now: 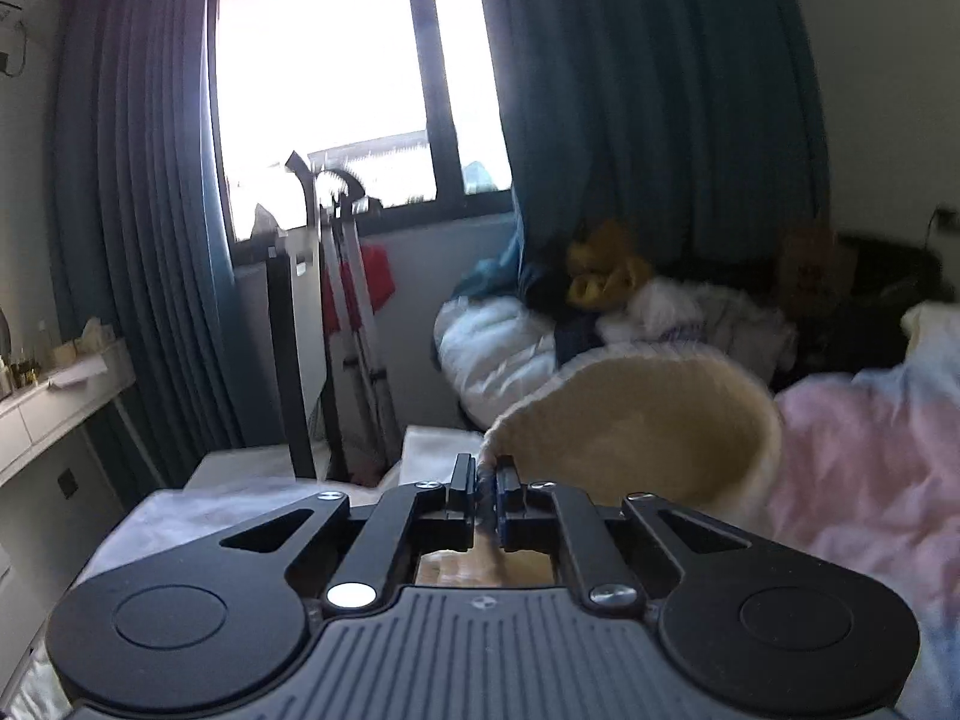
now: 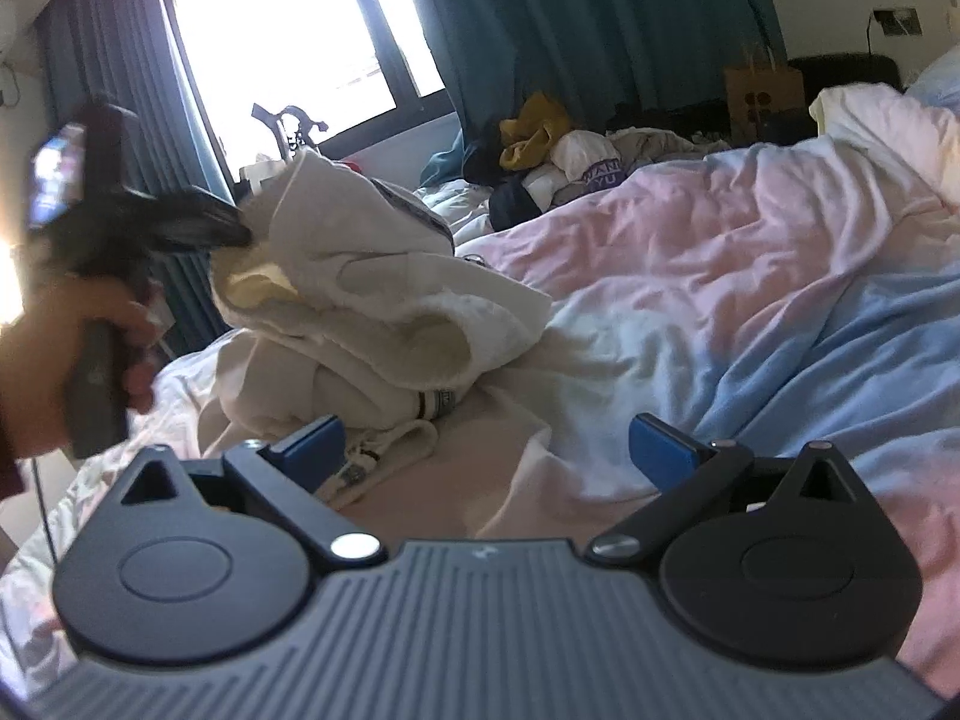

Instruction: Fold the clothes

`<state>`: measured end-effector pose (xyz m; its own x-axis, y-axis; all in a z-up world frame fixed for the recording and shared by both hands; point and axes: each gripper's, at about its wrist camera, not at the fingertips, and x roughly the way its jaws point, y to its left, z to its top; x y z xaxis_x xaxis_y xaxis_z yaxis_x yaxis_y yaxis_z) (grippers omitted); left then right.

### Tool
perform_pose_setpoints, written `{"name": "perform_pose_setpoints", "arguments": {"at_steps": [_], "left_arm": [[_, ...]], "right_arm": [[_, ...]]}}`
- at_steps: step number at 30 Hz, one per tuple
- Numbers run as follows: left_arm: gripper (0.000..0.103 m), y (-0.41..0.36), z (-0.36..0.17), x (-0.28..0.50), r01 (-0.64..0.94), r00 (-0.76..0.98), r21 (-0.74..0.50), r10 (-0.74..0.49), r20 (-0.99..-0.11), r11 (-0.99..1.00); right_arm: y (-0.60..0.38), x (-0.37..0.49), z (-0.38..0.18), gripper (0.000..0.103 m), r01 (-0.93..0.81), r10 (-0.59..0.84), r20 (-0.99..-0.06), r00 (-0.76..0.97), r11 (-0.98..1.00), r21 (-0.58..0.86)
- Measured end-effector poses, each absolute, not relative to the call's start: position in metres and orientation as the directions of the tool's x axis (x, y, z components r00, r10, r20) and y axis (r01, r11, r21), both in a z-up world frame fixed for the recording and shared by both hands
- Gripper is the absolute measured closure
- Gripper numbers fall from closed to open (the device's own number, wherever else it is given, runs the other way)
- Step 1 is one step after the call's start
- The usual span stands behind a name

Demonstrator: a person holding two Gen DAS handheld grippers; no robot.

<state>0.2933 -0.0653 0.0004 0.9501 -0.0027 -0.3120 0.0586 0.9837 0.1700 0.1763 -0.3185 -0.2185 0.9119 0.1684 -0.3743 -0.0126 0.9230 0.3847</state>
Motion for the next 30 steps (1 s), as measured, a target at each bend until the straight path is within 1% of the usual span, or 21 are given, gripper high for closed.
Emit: {"name": "perform_pose_setpoints", "arguments": {"at_steps": [2, 5, 6, 12, 16, 17, 18, 19, 20, 22, 23, 25, 27, 28, 29, 30], "left_arm": [[0.096, -0.056, 0.019, 0.267, 0.072, 0.959, 0.147, -0.028, -0.282, 0.987], [0.096, -0.032, 0.042, 0.221, 0.073, 0.963, 0.086, -0.048, -0.266, 0.994], [0.096, -0.017, 0.041, 0.212, 0.048, 0.961, 0.052, -0.032, -0.274, 0.997], [0.096, 0.075, 0.027, 0.159, -0.125, 0.938, -0.146, 0.069, -0.34, 0.981], [0.096, 0.135, 0.018, 0.123, -0.243, 0.911, -0.268, 0.124, -0.393, 0.932], [0.096, 0.151, 0.011, 0.128, -0.273, 0.895, -0.294, 0.13, -0.426, 0.916], [0.096, 0.166, 0.002, 0.134, -0.304, 0.878, -0.32, 0.134, -0.459, 0.897], [0.096, 0.183, -0.009, 0.141, -0.318, 0.862, -0.378, 0.099, -0.497, 0.87], [0.096, 0.201, -0.02, 0.148, -0.333, 0.845, -0.436, 0.058, -0.532, 0.836], [0.095, 0.228, -0.044, 0.155, -0.379, 0.809, -0.52, 0.001, -0.587, 0.766], [0.095, 0.242, -0.055, 0.159, -0.403, 0.791, -0.557, -0.029, -0.611, 0.726], [0.095, 0.257, -0.073, 0.16, -0.433, 0.768, -0.59, -0.064, -0.637, 0.682], [0.09, 0.269, -0.084, 0.16, -0.444, 0.76, -0.634, -0.108, -0.641, 0.633], [0.082, 0.275, -0.087, 0.16, -0.443, 0.76, -0.662, -0.137, -0.635, 0.605], [0.068, 0.274, -0.088, 0.158, -0.442, 0.762, -0.687, -0.163, -0.627, 0.577], [0.06, 0.274, -0.09, 0.156, -0.441, 0.763, -0.711, -0.188, -0.618, 0.548]], "right_arm": [[-0.312, 0.173, -0.217, 0.0, -0.049, 0.202, -0.365, 0.909, 0.921, 0.387], [-0.3, 0.166, -0.214, 0.001, -0.108, 0.254, -0.352, 0.901, 0.916, 0.386], [-0.296, 0.164, -0.212, 0.001, -0.127, 0.271, -0.348, 0.897, 0.914, 0.386], [-0.271, 0.149, -0.206, 0.003, -0.244, 0.375, -0.327, 0.867, 0.893, 0.377], [-0.236, 0.132, -0.203, 0.011, -0.344, 0.448, -0.344, 0.825, 0.882, 0.323], [-0.226, 0.128, -0.204, 0.012, -0.365, 0.46, -0.357, 0.813, 0.88, 0.305], [-0.217, 0.125, -0.205, 0.016, -0.382, 0.468, -0.369, 0.803, 0.879, 0.284], [-0.208, 0.122, -0.207, 0.019, -0.4, 0.474, -0.38, 0.794, 0.879, 0.262], [-0.198, 0.119, -0.208, 0.02, -0.417, 0.48, -0.392, 0.785, 0.877, 0.24], [-0.186, 0.118, -0.214, 0.024, -0.435, 0.483, -0.418, 0.769, 0.875, 0.211], [-0.182, 0.118, -0.216, 0.025, -0.441, 0.483, -0.429, 0.763, 0.875, 0.202], [-0.176, 0.118, -0.219, 0.025, -0.448, 0.484, -0.443, 0.755, 0.873, 0.19], [-0.178, 0.121, -0.22, 0.026, -0.442, 0.482, -0.442, 0.757, 0.875, 0.198], [-0.18, 0.122, -0.22, 0.026, -0.435, 0.48, -0.441, 0.758, 0.876, 0.206], [-0.182, 0.124, -0.22, 0.026, -0.428, 0.479, -0.439, 0.76, 0.878, 0.215], [-0.184, 0.125, -0.219, 0.026, -0.42, 0.475, -0.438, 0.763, 0.88, 0.223]]}}
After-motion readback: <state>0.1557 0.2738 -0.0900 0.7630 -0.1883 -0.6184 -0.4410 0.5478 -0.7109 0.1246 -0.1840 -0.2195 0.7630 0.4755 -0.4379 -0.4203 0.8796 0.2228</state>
